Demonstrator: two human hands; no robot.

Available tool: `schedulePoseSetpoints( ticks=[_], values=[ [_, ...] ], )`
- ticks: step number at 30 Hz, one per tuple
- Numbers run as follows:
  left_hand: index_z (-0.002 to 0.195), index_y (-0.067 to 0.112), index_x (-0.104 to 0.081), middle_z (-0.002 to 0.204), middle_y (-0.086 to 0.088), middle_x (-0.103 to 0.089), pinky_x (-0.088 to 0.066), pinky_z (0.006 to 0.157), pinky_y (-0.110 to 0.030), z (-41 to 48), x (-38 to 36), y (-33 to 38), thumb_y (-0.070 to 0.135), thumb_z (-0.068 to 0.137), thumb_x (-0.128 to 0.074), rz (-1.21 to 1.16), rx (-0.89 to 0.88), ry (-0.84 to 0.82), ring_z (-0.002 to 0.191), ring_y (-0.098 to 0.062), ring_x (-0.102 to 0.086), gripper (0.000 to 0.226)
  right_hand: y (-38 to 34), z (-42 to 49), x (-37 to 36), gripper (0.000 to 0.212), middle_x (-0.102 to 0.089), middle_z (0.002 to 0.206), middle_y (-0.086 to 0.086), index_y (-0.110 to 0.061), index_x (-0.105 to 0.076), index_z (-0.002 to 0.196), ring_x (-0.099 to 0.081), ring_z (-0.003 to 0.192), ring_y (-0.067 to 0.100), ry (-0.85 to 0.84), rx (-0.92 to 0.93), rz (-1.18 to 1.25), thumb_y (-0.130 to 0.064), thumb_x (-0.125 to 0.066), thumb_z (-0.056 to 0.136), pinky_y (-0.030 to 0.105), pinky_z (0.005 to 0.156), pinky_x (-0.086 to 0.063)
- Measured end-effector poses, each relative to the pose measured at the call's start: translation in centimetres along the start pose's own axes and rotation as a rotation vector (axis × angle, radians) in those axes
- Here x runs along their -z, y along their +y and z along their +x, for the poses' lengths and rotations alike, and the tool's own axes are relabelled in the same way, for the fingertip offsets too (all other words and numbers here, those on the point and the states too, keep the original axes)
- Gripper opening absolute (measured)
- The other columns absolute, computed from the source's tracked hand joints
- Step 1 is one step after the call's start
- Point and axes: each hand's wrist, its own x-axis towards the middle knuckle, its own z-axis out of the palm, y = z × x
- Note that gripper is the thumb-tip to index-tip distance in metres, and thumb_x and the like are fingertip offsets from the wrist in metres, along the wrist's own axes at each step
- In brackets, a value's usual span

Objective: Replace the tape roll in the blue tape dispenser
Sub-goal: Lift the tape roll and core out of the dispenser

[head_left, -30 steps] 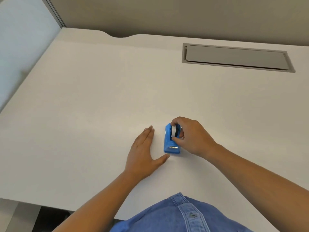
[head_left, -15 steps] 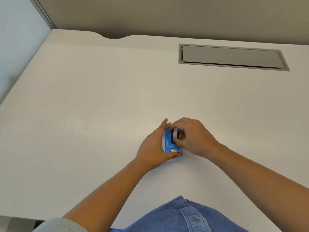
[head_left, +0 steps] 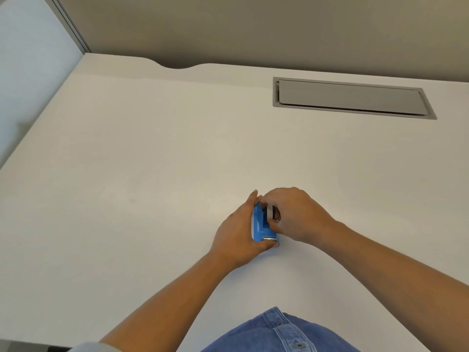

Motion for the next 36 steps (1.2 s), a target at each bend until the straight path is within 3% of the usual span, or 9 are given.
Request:
schedulePoseSetpoints(
  ticks=[4,7,11,14,20,23,27,31,36],
  values=[
    [0.152,0.035,-0.009,0.147,0.012,-0.048,-0.033,0.095,-0.021,0.0,0.0,0.3,0.055,0.065,-0.081,0.005,-0.002,0.010,0.126,-0.013,-0.050,0.115,-0.4,0.2,0.2,0.026,-0.067,0.084,-0.003,-0.022,-0.068,0.098,-0.054,0.071,0.017,-0.047,0.002,-0.050,-0.009,-0.065,0.075,0.027,0.061,-0.045],
    [0.150,0.032,-0.017,0.143,0.010,-0.052,-0.043,0.096,-0.028,0.1,0.0,0.5,0.052,0.065,-0.083,0.003,-0.014,0.011,0.122,-0.016,-0.054,0.110,-0.4,0.6,0.7,0.029,-0.070,0.083,-0.003,-0.020,-0.069,0.094,-0.060,0.071,0.018,-0.087,-0.060,0.015,-0.008,-0.067,0.069,0.032,0.062,-0.053],
    [0.141,0.035,-0.028,0.130,0.013,-0.060,-0.053,0.087,-0.031,0.1,0.3,0.9,0.049,0.061,-0.085,0.009,-0.028,0.015,0.107,-0.015,-0.061,0.099,-0.3,1.5,1.6,0.027,-0.069,0.080,-0.005,-0.022,-0.065,0.084,-0.063,0.069,0.017,-0.156,-0.096,0.104,-0.008,-0.072,0.063,0.033,0.059,-0.056],
    [0.130,0.039,-0.033,0.122,0.015,-0.061,-0.050,0.081,-0.025,0.1,0.5,1.1,0.047,0.060,-0.086,0.002,-0.035,0.023,0.098,-0.010,-0.060,0.088,-0.6,1.6,1.7,0.033,-0.058,0.071,-0.014,-0.033,-0.054,0.078,-0.057,0.065,0.012,-0.192,-0.074,0.051,-0.006,-0.069,0.064,0.028,0.053,-0.048],
    [0.143,0.029,-0.028,0.134,0.009,-0.058,-0.047,0.089,-0.027,0.1,0.5,1.2,0.047,0.062,-0.087,0.019,-0.014,0.006,0.113,-0.015,-0.059,0.102,-1.1,1.5,2.0,0.034,-0.048,0.064,-0.018,-0.032,-0.053,0.078,-0.048,0.058,0.001,-0.216,-0.069,-0.013,-0.005,-0.069,0.067,0.020,0.047,-0.032],
    [0.133,0.034,-0.033,0.126,0.011,-0.062,-0.041,0.078,-0.021,0.1,0.6,1.4,0.046,0.060,-0.087,0.026,-0.022,0.018,0.102,-0.012,-0.060,0.092,-1.4,1.9,2.3,0.028,-0.052,0.067,-0.016,-0.026,-0.057,0.076,-0.051,0.058,0.003,-0.259,-0.083,-0.023,-0.006,-0.072,0.066,0.021,0.047,-0.036],
    [0.129,0.036,-0.031,0.116,0.013,-0.062,-0.050,0.072,-0.024,0.1,1.0,1.5,0.050,0.058,-0.084,0.060,-0.007,-0.001,0.092,-0.010,-0.060,0.090,-1.9,3.1,3.8,0.022,-0.068,0.084,-0.003,-0.019,-0.068,0.079,-0.067,0.074,0.018,-0.243,-0.149,0.098,-0.013,-0.077,0.060,0.035,0.058,-0.060],
    [0.129,0.041,-0.025,0.107,0.019,-0.057,-0.042,0.063,-0.014,0.0,1.0,1.5,0.052,0.058,-0.084,0.042,0.000,-0.027,0.087,-0.007,-0.056,0.093,-2.7,3.4,4.6,0.025,-0.064,0.085,-0.006,-0.022,-0.066,0.079,-0.065,0.073,0.016,-0.211,-0.090,0.057,-0.014,-0.077,0.058,0.031,0.055,-0.057],
    [0.138,0.041,-0.025,0.116,0.025,-0.055,-0.050,0.077,-0.022,0.0,1.3,1.5,0.045,0.058,-0.086,-0.025,0.013,-0.053,0.101,-0.007,-0.061,0.101,-2.1,1.4,3.5,0.026,-0.068,0.084,-0.004,-0.020,-0.068,0.085,-0.066,0.069,0.017,-0.202,-0.122,0.084,-0.006,-0.071,0.064,0.031,0.057,-0.057]
  ],
)
